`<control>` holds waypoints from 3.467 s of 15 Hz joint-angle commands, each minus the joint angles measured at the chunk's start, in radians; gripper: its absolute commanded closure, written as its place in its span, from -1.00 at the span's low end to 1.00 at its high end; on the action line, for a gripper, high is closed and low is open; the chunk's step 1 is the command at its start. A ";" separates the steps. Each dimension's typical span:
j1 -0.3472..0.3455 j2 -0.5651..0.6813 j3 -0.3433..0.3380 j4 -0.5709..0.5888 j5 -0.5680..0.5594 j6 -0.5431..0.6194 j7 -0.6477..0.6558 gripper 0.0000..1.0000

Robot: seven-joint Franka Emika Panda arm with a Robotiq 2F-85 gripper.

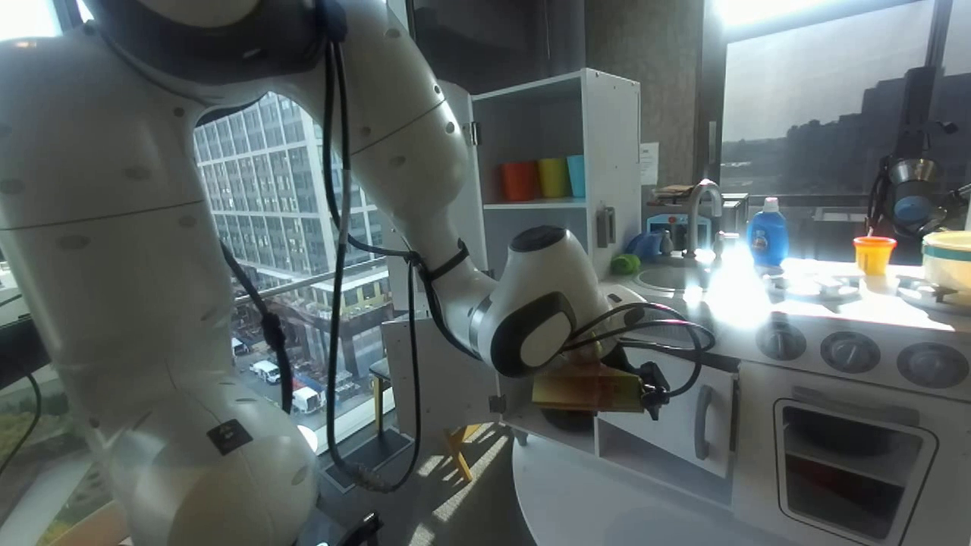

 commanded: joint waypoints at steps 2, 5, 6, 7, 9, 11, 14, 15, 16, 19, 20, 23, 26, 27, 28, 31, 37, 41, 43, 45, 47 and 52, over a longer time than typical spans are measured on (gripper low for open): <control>0.066 -0.004 -0.050 0.049 0.128 -0.039 -0.122 -1.00; 0.064 0.051 -0.072 0.122 0.193 -0.040 -0.145 -1.00; 0.062 0.065 -0.076 0.151 0.224 -0.058 -0.156 -1.00; 0.065 0.064 -0.077 0.172 0.266 -0.078 -0.189 -1.00; 0.057 0.085 -0.065 0.227 0.359 -0.122 -0.267 -1.00; 0.046 0.120 -0.051 0.285 0.464 -0.154 -0.368 -1.00; 0.019 0.171 -0.041 0.351 0.580 -0.137 -0.472 -1.00; 0.008 0.176 -0.037 0.365 0.606 -0.138 -0.514 -1.00; -0.002 0.179 -0.040 0.372 0.606 -0.148 -0.552 -1.00; -0.035 0.164 -0.055 0.378 0.586 -0.223 -0.629 -1.00; -0.045 0.152 -0.067 0.378 0.572 -0.274 -0.640 -1.00; -0.071 0.144 -0.075 0.403 0.604 -0.350 -0.655 -1.00; -0.076 0.154 -0.100 0.444 0.561 -0.435 -0.497 -1.00; -0.066 0.157 -0.113 0.452 0.531 -0.447 -0.397 -1.00; -0.058 0.159 -0.120 0.458 0.510 -0.448 -0.315 -1.00; -0.014 0.178 -0.160 0.468 0.455 -0.431 -0.090 -1.00; 0.104 0.131 -0.272 0.456 0.295 -0.490 0.366 -1.00; -0.002 0.070 -0.117 0.476 0.178 -0.546 0.642 -1.00; -0.050 0.064 -0.046 0.502 0.168 -0.580 0.741 -1.00; -0.083 0.083 0.001 0.530 0.166 -0.584 0.820 -1.00; -0.109 0.105 0.029 0.558 0.159 -0.604 0.881 -1.00; -0.151 0.141 0.052 0.595 0.148 -0.627 0.987 -1.00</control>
